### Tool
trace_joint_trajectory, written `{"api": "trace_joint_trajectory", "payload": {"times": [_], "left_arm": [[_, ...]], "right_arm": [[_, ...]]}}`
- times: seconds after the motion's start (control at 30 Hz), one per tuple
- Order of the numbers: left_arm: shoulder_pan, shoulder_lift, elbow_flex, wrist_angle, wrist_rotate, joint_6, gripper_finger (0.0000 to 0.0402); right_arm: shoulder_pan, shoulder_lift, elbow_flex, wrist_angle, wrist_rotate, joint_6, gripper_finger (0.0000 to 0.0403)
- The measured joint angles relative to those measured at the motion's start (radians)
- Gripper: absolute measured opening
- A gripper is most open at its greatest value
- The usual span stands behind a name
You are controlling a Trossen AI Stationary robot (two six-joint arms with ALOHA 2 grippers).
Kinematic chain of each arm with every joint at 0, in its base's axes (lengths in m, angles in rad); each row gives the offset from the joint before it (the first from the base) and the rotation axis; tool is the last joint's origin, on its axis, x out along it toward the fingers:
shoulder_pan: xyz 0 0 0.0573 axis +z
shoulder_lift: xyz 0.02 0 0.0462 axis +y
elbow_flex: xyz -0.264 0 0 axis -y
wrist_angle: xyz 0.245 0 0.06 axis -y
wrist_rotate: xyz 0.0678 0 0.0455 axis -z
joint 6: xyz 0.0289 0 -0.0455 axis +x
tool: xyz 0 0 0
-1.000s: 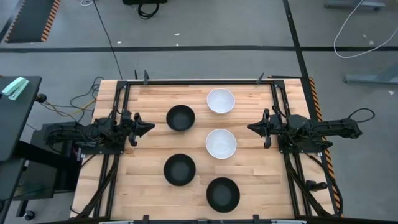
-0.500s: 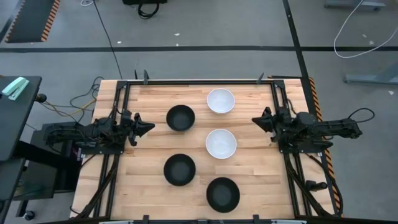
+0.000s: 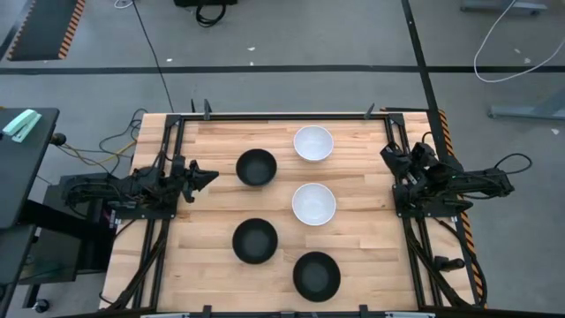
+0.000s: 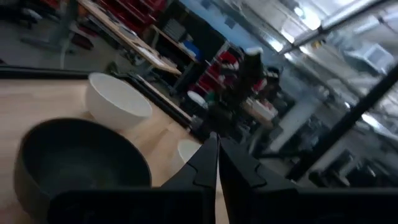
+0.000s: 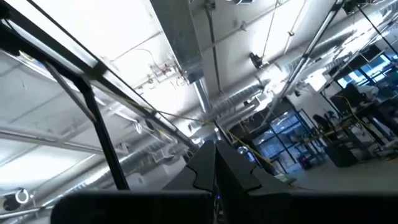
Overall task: Nest bowls inside each other
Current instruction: Stack the top white bowl on the white bowl
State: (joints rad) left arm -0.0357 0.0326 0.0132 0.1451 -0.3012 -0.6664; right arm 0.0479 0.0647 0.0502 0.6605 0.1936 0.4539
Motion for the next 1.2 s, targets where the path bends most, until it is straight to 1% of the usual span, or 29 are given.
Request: {"api": "trace_joint_trajectory", "payload": {"times": [0.13,0.23,0.33,0.5,0.63,0.7,0.8,0.97,1.1,1.2], "left_arm": [[0.000,0.000,0.000,0.060,-0.063,-0.074,0.0028],[0.000,0.000,0.000,0.124,-0.087,-0.109,0.0025],[0.000,0.000,0.000,0.199,-0.091,-0.112,0.0020],[0.000,0.000,0.000,0.321,-0.092,-0.161,0.0017],[0.000,0.000,0.000,0.346,-0.103,-0.152,0.0025],[0.000,0.000,0.000,0.346,-0.122,-0.127,0.0032],[0.000,0.000,0.000,0.360,-0.138,-0.034,0.0043],[0.000,0.001,0.018,0.348,-0.225,0.091,0.0061],[0.000,0.024,0.074,0.273,-0.268,0.172,0.0080],[0.000,0.067,0.138,0.192,-0.284,0.214,0.0097]], "right_arm": [[0.000,0.000,0.000,0.000,0.000,0.016,0.0018],[0.000,0.000,0.000,0.000,0.000,0.026,0.0018],[0.000,0.000,0.000,0.000,0.022,0.052,0.0018],[0.000,0.000,0.000,-0.016,0.077,0.070,0.0018],[0.000,0.000,0.000,-0.071,0.121,0.069,0.0018],[0.000,0.001,0.000,-0.108,0.150,0.074,0.0018],[0.000,0.001,0.000,-0.146,0.198,0.080,0.0022],[0.000,0.001,0.000,-0.149,0.278,0.124,0.0045],[0.000,0.015,0.003,-0.162,0.343,0.169,0.0072],[0.000,0.058,0.040,-0.213,0.353,0.214,0.0092]]}}
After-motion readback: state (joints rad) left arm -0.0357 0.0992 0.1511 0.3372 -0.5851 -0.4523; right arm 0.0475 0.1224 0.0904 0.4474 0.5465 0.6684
